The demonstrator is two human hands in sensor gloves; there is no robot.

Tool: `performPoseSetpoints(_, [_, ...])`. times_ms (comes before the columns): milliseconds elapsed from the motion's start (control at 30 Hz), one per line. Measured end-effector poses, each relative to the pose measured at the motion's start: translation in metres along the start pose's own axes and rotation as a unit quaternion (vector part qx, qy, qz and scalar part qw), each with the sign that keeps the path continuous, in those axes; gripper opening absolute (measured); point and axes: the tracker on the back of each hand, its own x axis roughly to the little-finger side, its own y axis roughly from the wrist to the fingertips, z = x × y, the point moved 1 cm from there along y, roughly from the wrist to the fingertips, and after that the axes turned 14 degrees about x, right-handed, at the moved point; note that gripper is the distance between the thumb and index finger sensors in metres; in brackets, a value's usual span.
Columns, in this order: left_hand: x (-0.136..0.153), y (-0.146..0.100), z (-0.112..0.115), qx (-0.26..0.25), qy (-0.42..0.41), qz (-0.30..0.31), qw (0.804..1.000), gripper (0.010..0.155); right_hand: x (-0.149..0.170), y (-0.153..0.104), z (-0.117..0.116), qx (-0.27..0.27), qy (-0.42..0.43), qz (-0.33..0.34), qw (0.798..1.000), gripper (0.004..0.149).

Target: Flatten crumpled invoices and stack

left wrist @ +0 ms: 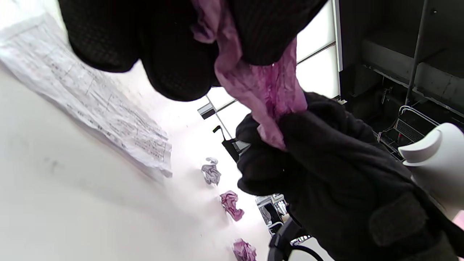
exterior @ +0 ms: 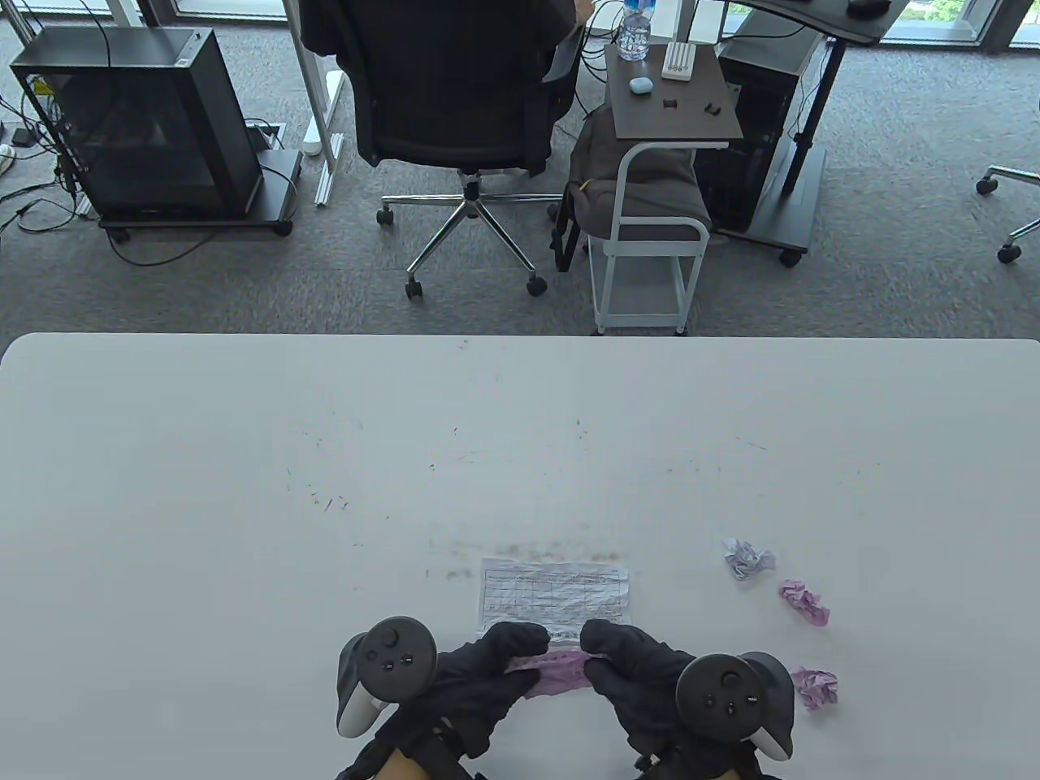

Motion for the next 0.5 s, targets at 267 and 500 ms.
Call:
performPoseSetpoints(267, [-0.017, 0.005, 0.013, 0.046, 0.145, -0.004, 0.988, 0.059, 0.0, 0.001, 0.007, -0.015, -0.022, 0.034, 0.999, 0.065])
performPoseSetpoints(500, [-0.02, 0.008, 0.019, 0.063, 0.162, -0.002, 0.985, 0.065, -0.002, 0.001, -0.017, -0.114, 0.037, 0.025, 0.992, 0.055])
